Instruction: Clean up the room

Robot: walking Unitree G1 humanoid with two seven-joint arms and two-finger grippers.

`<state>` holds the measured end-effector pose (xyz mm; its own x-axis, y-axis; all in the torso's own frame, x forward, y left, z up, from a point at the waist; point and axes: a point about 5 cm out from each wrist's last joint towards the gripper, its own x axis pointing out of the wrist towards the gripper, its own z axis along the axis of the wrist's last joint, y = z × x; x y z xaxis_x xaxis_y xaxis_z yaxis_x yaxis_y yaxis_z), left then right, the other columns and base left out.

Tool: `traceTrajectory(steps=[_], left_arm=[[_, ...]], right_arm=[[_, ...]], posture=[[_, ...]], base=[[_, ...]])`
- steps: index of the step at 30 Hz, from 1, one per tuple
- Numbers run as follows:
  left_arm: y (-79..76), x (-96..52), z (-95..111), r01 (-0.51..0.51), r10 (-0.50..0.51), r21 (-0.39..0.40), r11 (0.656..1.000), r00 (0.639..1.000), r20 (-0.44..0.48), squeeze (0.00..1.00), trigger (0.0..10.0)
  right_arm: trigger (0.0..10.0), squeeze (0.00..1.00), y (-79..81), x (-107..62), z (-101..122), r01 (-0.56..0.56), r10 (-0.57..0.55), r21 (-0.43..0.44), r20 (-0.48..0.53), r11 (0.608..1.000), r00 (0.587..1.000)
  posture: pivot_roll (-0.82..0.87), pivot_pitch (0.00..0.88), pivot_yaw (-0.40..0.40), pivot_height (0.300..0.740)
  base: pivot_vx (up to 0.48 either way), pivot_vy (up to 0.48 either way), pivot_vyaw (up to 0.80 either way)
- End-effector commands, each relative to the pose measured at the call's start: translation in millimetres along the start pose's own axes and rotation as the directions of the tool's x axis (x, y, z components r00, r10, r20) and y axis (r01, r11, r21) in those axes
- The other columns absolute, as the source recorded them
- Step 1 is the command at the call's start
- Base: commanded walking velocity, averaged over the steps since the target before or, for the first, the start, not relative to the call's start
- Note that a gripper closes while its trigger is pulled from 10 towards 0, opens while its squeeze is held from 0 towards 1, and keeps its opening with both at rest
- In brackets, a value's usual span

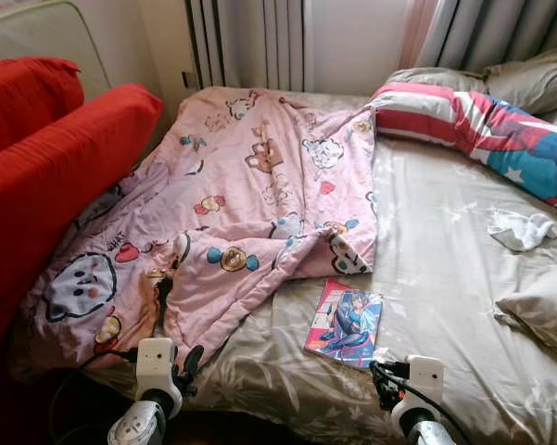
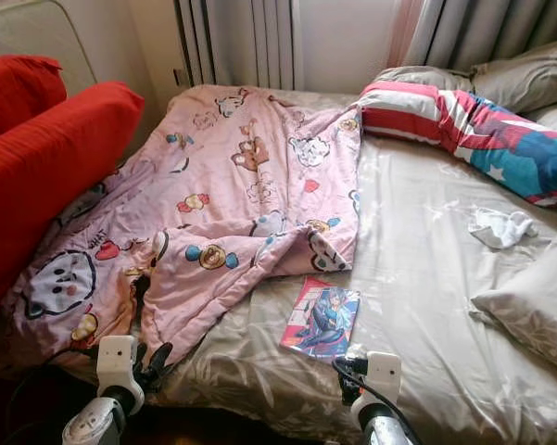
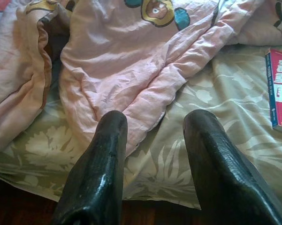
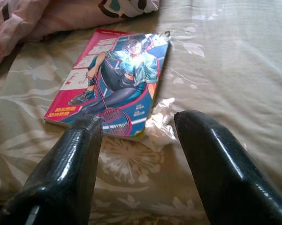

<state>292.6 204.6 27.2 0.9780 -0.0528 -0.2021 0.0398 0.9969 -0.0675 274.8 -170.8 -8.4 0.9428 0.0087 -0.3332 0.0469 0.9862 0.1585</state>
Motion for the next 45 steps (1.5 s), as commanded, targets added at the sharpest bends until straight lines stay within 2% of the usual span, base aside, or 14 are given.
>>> traceTrajectory(steps=[1,8,30,40,45], left_arm=[[0.6,-4.0,-8,-0.001,0.001,-0.010,1.000,0.999,-0.034,0.00,10.0],[0.2,-4.1,-8,0.001,-0.001,-0.010,1.000,0.999,-0.034,0.00,10.0],[-1.8,-1.0,-4,0.010,-0.010,-0.004,1.000,0.999,-0.030,0.00,10.0],[-1.8,-0.3,-1,0.006,-0.006,-0.003,1.000,1.000,-0.020,0.00,10.0],[-1.8,-0.3,-1,0.006,-0.006,-0.004,1.000,1.000,-0.020,0.00,10.0]], right_arm=[[10.0,0.00,3.4,-1.3,-7,-0.011,0.011,0.004,-0.041,1.000,0.999],[10.0,0.00,5.1,-1.5,-7,-0.013,0.013,0.001,-0.041,1.000,0.999],[10.0,0.00,7.9,-0.4,-5,-0.024,0.025,0.017,-0.022,1.000,0.999],[10.0,0.00,11.1,3.5,11,-0.049,0.047,0.016,0.077,0.999,0.996],[10.0,0.00,12.2,6.0,16,-0.054,0.053,0.008,0.091,0.999,0.994]], posture=[[0.01,0.212,0.029,0.627],[0.01,0.211,0.030,0.577],[0.02,0.208,0.035,0.577],[0.01,0.210,0.039,0.577],[0.01,0.210,0.039,0.577]], base=[[0.000,0.000,0.00],[0.000,0.000,0.00],[0.000,0.000,0.00],[0.000,0.000,0.00],[0.000,0.000,0.00]])
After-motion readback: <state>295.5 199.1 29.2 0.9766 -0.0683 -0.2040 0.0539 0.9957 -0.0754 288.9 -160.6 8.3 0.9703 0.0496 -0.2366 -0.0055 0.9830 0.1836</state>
